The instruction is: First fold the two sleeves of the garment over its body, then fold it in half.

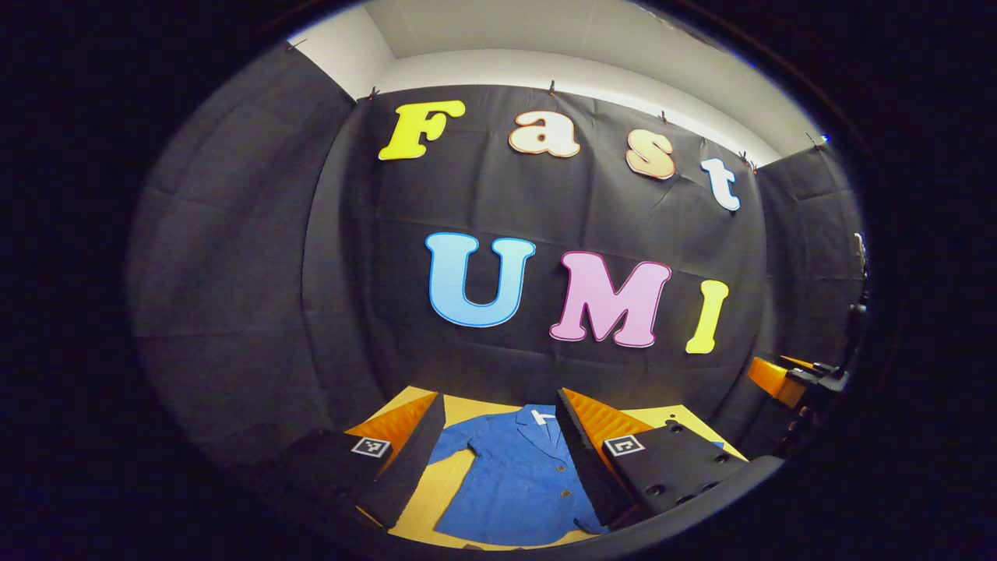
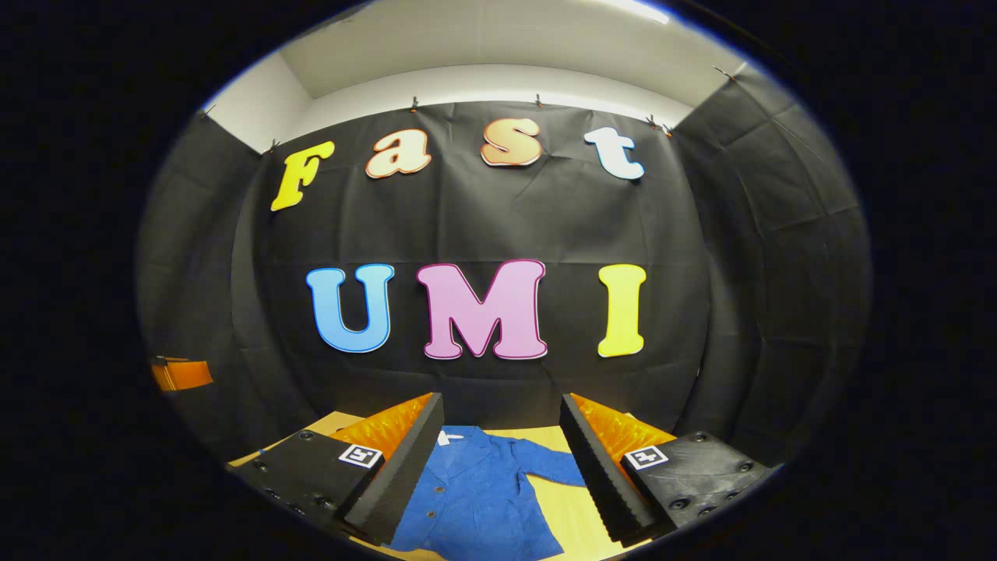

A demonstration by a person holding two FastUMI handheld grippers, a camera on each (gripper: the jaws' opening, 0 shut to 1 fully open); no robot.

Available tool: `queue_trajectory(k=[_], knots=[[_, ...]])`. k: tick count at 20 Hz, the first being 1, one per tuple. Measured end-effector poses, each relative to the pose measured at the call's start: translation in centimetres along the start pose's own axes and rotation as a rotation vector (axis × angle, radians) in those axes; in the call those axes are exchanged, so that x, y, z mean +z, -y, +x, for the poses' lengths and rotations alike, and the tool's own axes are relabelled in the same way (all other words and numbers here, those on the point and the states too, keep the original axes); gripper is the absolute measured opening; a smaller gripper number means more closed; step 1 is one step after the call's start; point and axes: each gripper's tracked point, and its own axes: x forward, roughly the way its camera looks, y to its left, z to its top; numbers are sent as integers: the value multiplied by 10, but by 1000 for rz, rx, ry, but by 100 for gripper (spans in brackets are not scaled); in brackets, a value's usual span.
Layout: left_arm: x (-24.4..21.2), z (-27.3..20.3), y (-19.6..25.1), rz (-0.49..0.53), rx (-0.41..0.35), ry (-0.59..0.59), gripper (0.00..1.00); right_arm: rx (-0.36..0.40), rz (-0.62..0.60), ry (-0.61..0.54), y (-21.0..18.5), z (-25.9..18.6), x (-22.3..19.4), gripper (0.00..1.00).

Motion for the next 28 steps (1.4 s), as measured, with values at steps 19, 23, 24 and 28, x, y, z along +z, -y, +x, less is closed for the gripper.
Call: queue_trajectory(k=[19,23,24,28], knots=[[-42,29,7,-52,44,-105,82,-142,-61,-292,77,106,-169,97],[-57,39,4,-52,89,-141,82,-256,-76,-426,133,132,-221,97],[-60,43,4,-55,96,-154,82,-281,-80,-453,146,138,-233,97],[-76,56,13,-59,113,-202,82,-359,-96,-580,195,157,-280,97]])
